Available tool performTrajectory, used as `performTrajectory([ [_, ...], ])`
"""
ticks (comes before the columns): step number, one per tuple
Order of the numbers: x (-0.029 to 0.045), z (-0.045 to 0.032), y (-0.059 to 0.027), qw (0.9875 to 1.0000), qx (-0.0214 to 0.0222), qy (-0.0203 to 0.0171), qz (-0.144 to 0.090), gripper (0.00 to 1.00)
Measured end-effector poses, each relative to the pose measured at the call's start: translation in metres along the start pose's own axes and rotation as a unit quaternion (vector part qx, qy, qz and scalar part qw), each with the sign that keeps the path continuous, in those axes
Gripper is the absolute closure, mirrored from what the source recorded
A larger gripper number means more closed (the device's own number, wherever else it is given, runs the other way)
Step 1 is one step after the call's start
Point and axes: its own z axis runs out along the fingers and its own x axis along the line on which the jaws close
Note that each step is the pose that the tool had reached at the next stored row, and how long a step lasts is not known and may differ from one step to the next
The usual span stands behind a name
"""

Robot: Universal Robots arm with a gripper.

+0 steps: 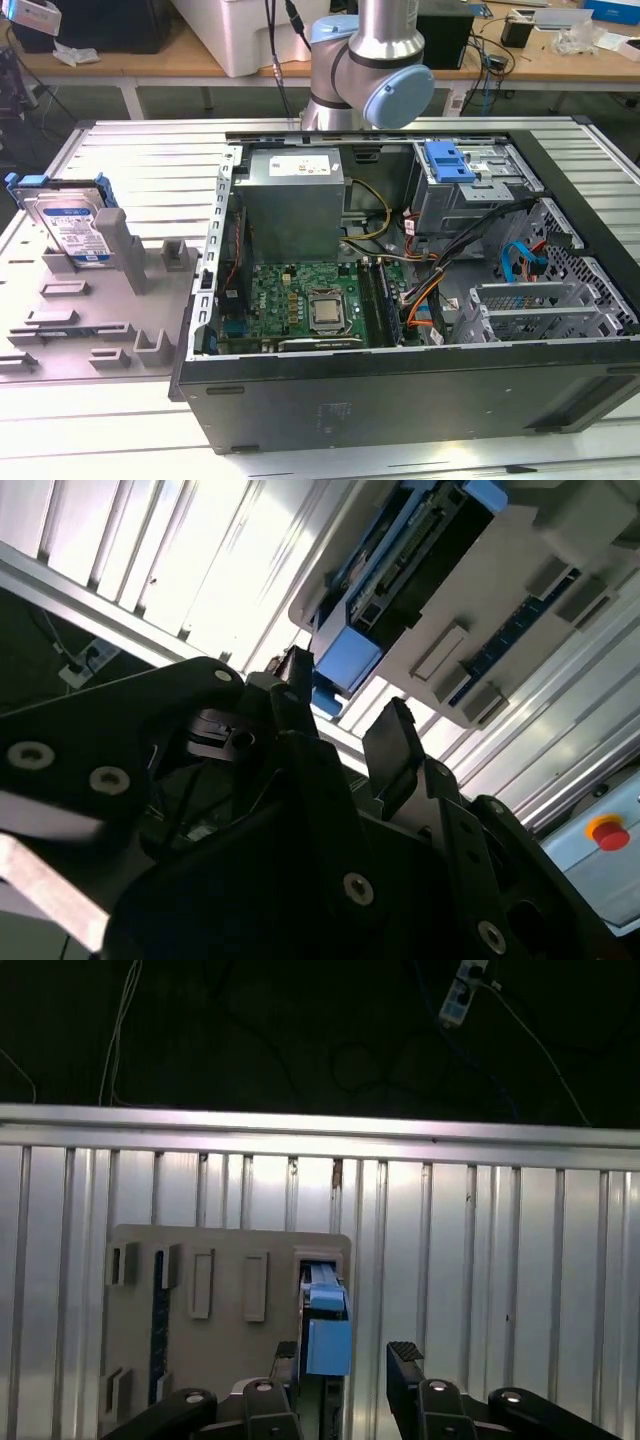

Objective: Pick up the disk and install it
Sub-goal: 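Pick up the disk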

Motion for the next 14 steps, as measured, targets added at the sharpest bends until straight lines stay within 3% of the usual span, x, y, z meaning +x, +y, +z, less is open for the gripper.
performTrajectory([
  [3,0.0000,0.0004,0.0001,0.9999,0.0010,0.0040,-0.011,0.52],
  [8,0.0012,0.0008,-0.0002,0.9999,0.0009,0.0042,-0.010,0.52],
  [14,0.0018,0.0055,-0.0010,0.9998,0.0003,0.0033,0.019,0.52],
])
